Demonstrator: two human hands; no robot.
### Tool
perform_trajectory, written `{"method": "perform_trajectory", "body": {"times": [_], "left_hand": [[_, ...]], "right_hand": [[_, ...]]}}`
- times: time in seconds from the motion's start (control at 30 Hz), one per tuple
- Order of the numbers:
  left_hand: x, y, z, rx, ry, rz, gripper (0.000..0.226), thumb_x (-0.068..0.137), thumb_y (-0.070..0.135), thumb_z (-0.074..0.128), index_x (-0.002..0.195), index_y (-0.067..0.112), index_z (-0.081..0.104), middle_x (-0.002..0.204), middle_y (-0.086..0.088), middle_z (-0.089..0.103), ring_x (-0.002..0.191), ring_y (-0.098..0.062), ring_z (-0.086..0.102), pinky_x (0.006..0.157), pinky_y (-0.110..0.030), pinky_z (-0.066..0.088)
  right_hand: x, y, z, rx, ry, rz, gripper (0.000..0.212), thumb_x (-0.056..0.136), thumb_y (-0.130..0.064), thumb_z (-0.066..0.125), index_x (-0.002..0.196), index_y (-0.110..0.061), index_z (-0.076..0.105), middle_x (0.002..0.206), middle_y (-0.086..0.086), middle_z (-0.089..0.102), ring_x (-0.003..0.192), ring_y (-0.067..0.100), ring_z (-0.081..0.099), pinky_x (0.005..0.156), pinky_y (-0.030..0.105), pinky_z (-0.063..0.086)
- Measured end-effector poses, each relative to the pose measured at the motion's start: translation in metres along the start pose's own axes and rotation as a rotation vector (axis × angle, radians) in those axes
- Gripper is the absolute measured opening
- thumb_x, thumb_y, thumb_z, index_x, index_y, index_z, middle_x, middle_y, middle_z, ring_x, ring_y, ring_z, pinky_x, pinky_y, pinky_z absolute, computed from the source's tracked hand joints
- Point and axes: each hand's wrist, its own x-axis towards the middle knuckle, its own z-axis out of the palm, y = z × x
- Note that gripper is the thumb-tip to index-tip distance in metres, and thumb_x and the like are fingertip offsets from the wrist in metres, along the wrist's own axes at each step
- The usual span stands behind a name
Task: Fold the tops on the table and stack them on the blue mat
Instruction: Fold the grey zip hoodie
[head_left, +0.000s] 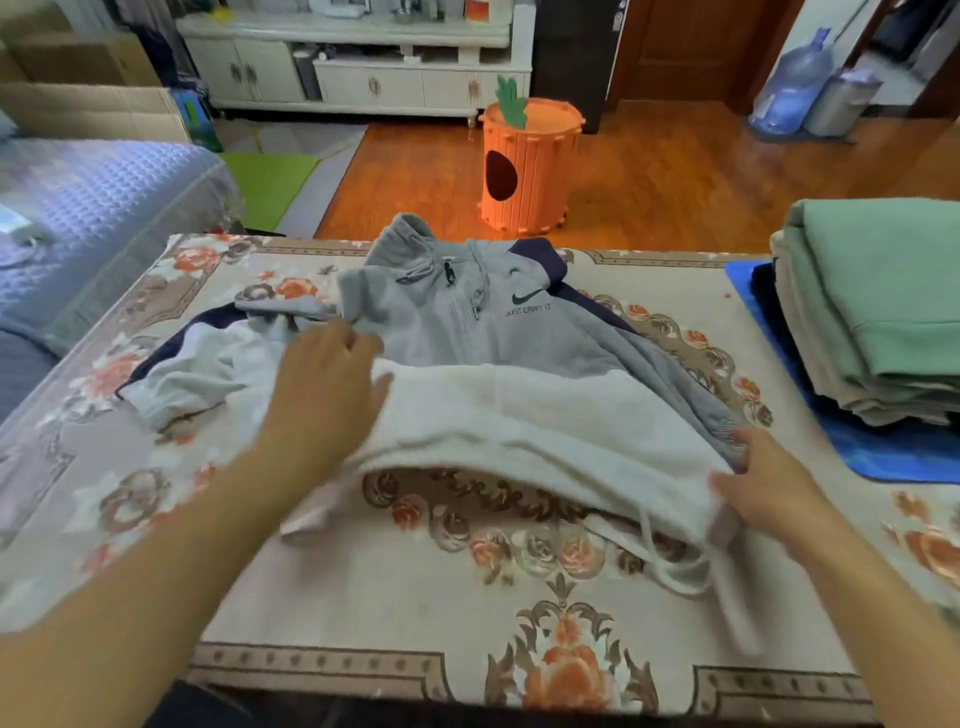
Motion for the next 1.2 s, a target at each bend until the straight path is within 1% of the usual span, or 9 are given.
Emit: {"method": "perform_trajectory", "body": {"times": [0.13, 0.23, 0.37, 0.5, 0.57, 0.7, 0.9, 1.03, 1.2], "left_hand": [[-0.095, 0.021, 0.045, -0.122, -0.375, -0.073, 0.076, 0.085, 0.078, 0.041, 0.147, 0.033, 0.039, 0.147, -0.003, 0.041, 0.136, -0.030, 0.039, 0.114, -0.046, 0.034], [-0.130, -0.002, 0.066, -0.016, -0.337, -0.188, 0.079, 0.093, 0.069, 0.040, 0.159, 0.033, 0.019, 0.164, -0.009, 0.019, 0.152, -0.034, 0.012, 0.124, -0.051, 0.010], [-0.126, -0.045, 0.060, -0.082, -0.339, -0.248, 0.065, 0.096, 0.056, 0.025, 0.146, 0.023, 0.051, 0.148, -0.007, 0.049, 0.137, -0.034, 0.042, 0.112, -0.052, 0.038], [-0.113, -0.064, 0.051, -0.022, -0.259, -0.068, 0.011, 0.084, 0.020, 0.068, 0.094, 0.017, 0.068, 0.095, -0.005, 0.060, 0.086, -0.036, 0.062, 0.062, -0.047, 0.054], [-0.107, -0.067, 0.039, -0.004, -0.237, 0.001, 0.026, 0.068, 0.001, 0.077, 0.078, 0.017, 0.059, 0.084, -0.004, 0.052, 0.074, -0.032, 0.057, 0.052, -0.040, 0.046], [-0.129, -0.072, 0.015, -0.014, -0.082, -0.199, 0.027, 0.066, -0.003, 0.074, 0.074, 0.013, 0.055, 0.089, -0.006, 0.045, 0.081, -0.028, 0.042, 0.063, -0.037, 0.033], [-0.196, -0.057, 0.013, -0.298, -0.276, -0.505, 0.037, 0.076, 0.001, 0.071, 0.088, 0.024, 0.044, 0.110, 0.002, 0.031, 0.082, -0.026, 0.048, 0.073, -0.041, 0.045], [-0.216, -0.055, 0.001, -0.284, -0.264, -0.456, 0.042, 0.076, -0.005, 0.068, 0.090, 0.026, 0.044, 0.108, 0.005, 0.029, 0.073, -0.029, 0.050, 0.068, -0.046, 0.049], [-0.221, -0.049, -0.013, -0.119, -0.098, -0.441, 0.039, 0.071, -0.007, 0.064, 0.089, 0.023, 0.046, 0.107, -0.004, 0.034, 0.070, -0.036, 0.050, 0.063, -0.048, 0.049]], "right_hand": [[-0.023, 0.021, 0.047, -0.230, 0.136, -0.446, 0.039, 0.087, -0.015, 0.070, 0.125, -0.014, 0.062, 0.127, 0.012, 0.053, 0.119, 0.033, 0.047, 0.097, 0.044, 0.040], [-0.026, 0.022, 0.073, -0.435, -0.011, -0.704, 0.051, 0.085, -0.039, 0.075, 0.131, -0.023, 0.061, 0.132, 0.003, 0.054, 0.122, 0.028, 0.046, 0.099, 0.042, 0.038], [-0.012, 0.023, 0.077, -0.525, -0.048, -0.585, 0.062, 0.094, -0.048, 0.060, 0.148, -0.023, 0.044, 0.147, 0.001, 0.042, 0.132, 0.029, 0.037, 0.108, 0.043, 0.034], [-0.003, 0.030, 0.061, -0.490, 0.029, -0.577, 0.046, 0.089, -0.002, 0.059, 0.132, -0.018, 0.061, 0.117, 0.003, 0.056, 0.104, 0.028, 0.052, 0.080, 0.040, 0.046], [-0.008, 0.030, 0.048, -0.401, 0.088, -0.544, 0.053, 0.077, 0.012, 0.056, 0.122, -0.016, 0.063, 0.115, 0.004, 0.055, 0.103, 0.028, 0.052, 0.076, 0.040, 0.047], [-0.025, 0.039, 0.027, -0.311, 0.378, -0.533, 0.051, 0.059, 0.020, 0.060, 0.104, -0.004, 0.061, 0.109, 0.019, 0.051, 0.097, 0.037, 0.045, 0.071, 0.040, 0.039], [-0.057, 0.068, 0.036, -0.065, 0.146, -0.194, 0.043, 0.078, 0.005, 0.066, 0.110, -0.021, 0.053, 0.119, 0.010, 0.039, 0.097, 0.033, 0.050, 0.090, 0.046, 0.043], [-0.074, 0.083, 0.036, -0.022, 0.160, -0.377, 0.044, 0.075, 0.022, 0.057, 0.092, -0.019, 0.057, 0.111, 0.000, 0.038, 0.103, 0.023, 0.046, 0.094, 0.030, 0.035], [-0.091, 0.081, 0.035, 0.047, 0.498, -0.496, 0.039, 0.070, 0.028, 0.054, 0.088, -0.006, 0.062, 0.110, 0.022, 0.050, 0.102, 0.024, 0.045, 0.082, 0.005, 0.033]]}}
